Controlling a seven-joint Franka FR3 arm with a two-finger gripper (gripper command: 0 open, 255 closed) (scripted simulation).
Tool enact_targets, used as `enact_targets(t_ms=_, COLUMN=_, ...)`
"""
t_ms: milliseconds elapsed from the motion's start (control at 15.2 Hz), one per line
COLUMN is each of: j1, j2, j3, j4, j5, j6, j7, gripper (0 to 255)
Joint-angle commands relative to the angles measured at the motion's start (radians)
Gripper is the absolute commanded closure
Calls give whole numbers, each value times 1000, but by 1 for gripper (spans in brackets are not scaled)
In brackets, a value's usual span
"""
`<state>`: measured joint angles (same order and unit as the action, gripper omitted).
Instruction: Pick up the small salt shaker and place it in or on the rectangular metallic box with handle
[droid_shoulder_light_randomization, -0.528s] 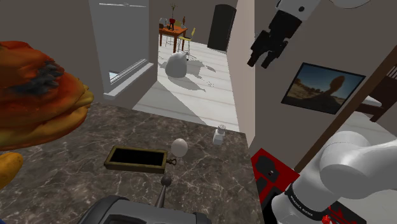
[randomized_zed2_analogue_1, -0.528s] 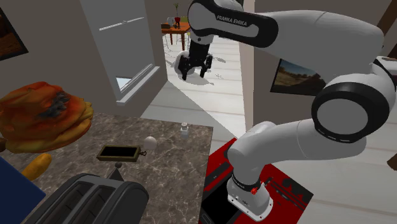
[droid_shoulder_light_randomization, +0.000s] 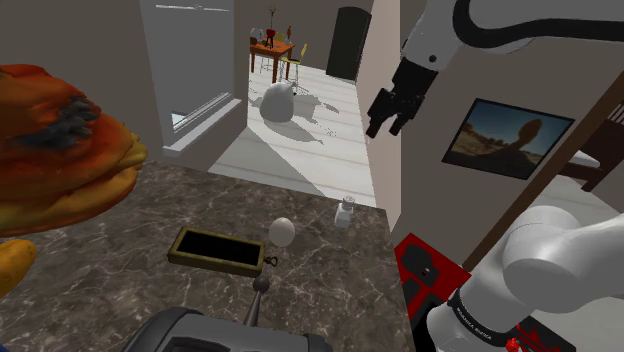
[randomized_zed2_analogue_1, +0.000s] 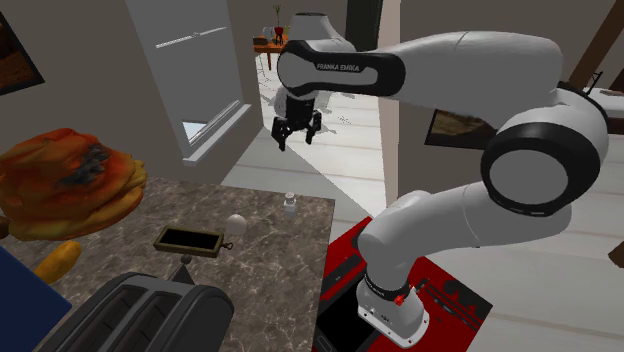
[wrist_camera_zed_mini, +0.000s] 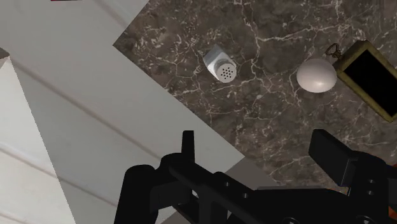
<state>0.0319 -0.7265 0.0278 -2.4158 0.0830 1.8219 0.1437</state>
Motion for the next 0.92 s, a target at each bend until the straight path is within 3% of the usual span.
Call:
enact_targets(t_ms=0, j1=2, j2=16, j3=14, j4=-47, j5=-4, j6=44, j7=6, gripper=0)
enact_targets(t_ms=660, j1=15, j2=210, j3=102, j4=-215, j5=-22, j6=304, j7=68, gripper=0)
enact_targets(t_ms=858, j1=15, j2=232, j3=106, j4=-236, j5=-23, j6=345, j7=71, gripper=0)
